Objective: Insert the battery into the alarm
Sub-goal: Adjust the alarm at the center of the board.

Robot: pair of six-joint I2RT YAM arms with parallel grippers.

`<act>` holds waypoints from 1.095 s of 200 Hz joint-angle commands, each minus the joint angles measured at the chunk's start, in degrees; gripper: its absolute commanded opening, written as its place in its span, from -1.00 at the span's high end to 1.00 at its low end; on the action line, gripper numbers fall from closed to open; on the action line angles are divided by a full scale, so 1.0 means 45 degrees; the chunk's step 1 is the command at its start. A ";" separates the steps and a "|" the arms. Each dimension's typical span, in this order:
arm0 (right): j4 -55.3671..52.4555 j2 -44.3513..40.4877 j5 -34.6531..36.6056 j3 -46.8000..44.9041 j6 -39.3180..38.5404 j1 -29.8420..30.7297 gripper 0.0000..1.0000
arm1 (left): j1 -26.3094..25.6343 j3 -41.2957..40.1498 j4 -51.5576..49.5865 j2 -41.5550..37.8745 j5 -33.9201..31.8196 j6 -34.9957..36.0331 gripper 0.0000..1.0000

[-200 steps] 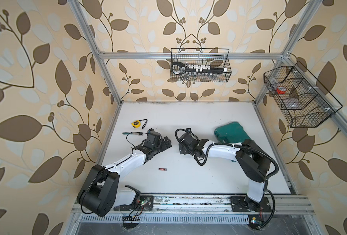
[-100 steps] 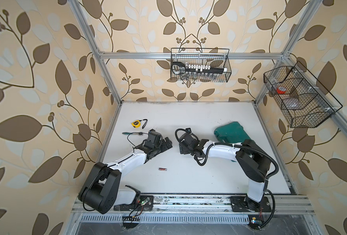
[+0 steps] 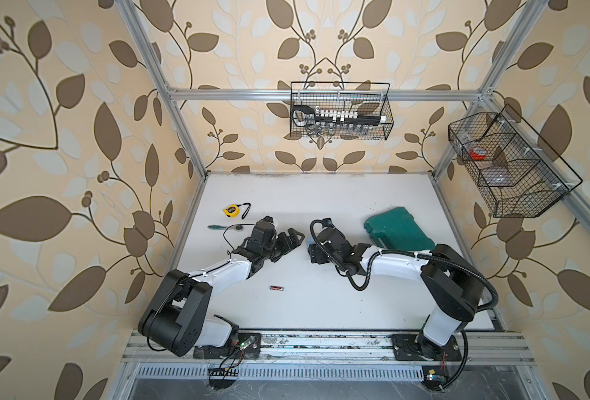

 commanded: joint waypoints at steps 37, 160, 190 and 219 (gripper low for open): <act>0.3503 -0.1045 -0.1397 -0.1489 -0.0172 -0.0452 -0.62 | 0.0091 0.0073 0.3079 0.1595 0.2416 -0.1988 -0.98; 0.5229 -0.1420 -0.3079 -0.2466 0.0388 -0.0966 -0.59 | 0.0084 -0.0025 0.7329 0.3640 0.4050 -0.3863 -0.18; 0.5103 -0.1318 -0.3079 -0.2389 0.0396 -0.0975 -0.59 | 0.0084 -0.0017 0.6734 0.3381 0.3865 -0.3410 -0.01; 0.5001 -0.1239 -0.3102 -0.2332 0.0425 -0.1004 -0.59 | 0.0084 0.0032 0.6118 0.3029 0.3699 -0.2952 0.09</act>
